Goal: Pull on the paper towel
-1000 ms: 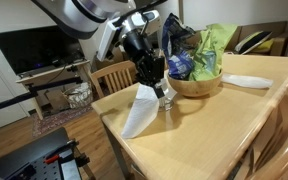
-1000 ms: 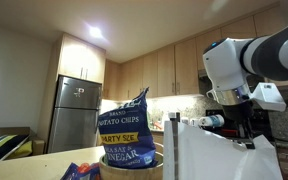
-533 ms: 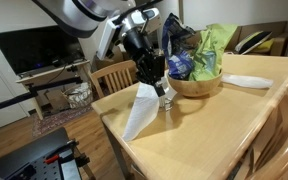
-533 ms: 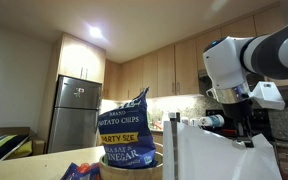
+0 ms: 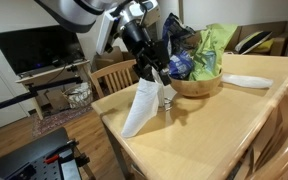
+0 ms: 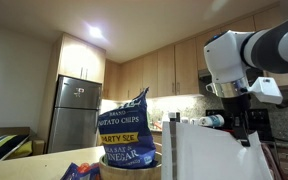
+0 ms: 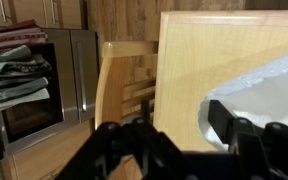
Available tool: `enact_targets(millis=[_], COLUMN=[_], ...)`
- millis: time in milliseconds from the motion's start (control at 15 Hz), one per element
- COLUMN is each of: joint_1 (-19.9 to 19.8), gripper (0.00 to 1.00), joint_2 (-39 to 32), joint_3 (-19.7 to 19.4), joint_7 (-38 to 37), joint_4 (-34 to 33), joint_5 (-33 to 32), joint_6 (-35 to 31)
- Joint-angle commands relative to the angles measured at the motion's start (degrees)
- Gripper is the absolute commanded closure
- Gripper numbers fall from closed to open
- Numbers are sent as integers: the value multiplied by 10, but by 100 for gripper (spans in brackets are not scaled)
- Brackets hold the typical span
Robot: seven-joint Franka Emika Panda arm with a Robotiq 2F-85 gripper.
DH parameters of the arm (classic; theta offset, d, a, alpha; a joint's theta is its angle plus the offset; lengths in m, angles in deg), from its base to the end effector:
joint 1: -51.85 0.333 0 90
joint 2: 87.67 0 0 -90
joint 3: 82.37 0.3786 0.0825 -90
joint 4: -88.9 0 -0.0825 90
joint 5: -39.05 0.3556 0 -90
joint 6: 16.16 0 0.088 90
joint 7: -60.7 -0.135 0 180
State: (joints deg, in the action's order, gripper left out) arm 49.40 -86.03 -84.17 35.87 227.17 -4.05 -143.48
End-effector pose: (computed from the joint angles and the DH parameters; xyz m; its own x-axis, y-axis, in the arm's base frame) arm 0.4474 -0.0703 0.3745 0.9987 -0.0046 -0.0517 0.0241 -0.8412 0.5402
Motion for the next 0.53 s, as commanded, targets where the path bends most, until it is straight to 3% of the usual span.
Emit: enact_targets(millis=[0, 133, 467], joint_1=[6, 14, 42], gripper=[6, 0, 0], joint_2=[50, 83, 174], joint_3=[6, 14, 46], joint_7=[34, 52, 89], joint_4=[19, 28, 36], joint_5=[14, 15, 27], joint_6=[-4, -9, -18])
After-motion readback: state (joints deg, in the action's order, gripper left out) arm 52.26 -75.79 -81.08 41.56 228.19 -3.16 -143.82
